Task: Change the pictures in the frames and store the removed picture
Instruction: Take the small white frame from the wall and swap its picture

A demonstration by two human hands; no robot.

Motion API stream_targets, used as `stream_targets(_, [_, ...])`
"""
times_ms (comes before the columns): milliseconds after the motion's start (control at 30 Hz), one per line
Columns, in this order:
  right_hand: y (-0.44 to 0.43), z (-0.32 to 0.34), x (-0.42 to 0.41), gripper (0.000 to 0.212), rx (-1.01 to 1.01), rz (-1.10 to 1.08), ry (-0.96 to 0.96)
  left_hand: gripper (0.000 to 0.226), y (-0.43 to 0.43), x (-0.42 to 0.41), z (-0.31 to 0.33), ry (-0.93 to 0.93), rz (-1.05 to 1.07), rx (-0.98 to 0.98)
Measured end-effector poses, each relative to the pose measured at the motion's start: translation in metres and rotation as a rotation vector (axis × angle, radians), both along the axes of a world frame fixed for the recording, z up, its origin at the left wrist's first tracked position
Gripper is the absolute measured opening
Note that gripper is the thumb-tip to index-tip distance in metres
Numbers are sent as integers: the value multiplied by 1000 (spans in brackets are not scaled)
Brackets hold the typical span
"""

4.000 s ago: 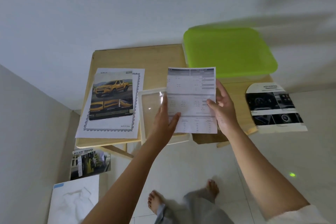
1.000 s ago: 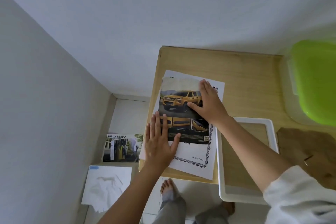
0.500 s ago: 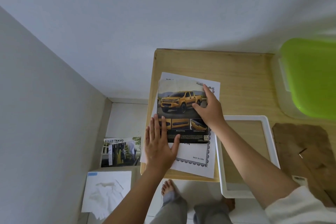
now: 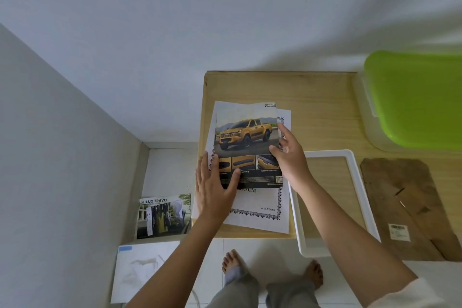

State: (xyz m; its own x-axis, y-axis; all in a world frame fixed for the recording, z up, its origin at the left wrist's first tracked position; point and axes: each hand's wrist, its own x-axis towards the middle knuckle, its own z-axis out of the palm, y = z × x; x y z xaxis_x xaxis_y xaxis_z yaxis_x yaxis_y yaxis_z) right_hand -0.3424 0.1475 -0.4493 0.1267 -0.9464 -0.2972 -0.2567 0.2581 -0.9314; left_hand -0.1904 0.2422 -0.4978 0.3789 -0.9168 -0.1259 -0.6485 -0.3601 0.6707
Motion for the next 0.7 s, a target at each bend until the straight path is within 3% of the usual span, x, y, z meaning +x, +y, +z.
stream_targets(167, [3,21,-8,60,34,-41,-218,85,-31,-10,47,330,-48,-91])
stream_targets(267, [7,35,-16,58,60,-34,-323,76,-46,-23,63,313,-148,-92])
stream_targets(333, [11,43,-22,56,69,10,-369,66,-49,-33,74,430,-205,-85])
stream_targets(433, [20,51,-30,56,86,63,-390,62,-47,-48,82,769,-206,-58])
stream_targets(600, [32,54,-51,46,120,114,-316,58,-36,-64,86,952,-151,-54])
stream_targets(700, [39,50,-62,42,90,33,-288,54,-32,-69,90,1024,-97,-49])
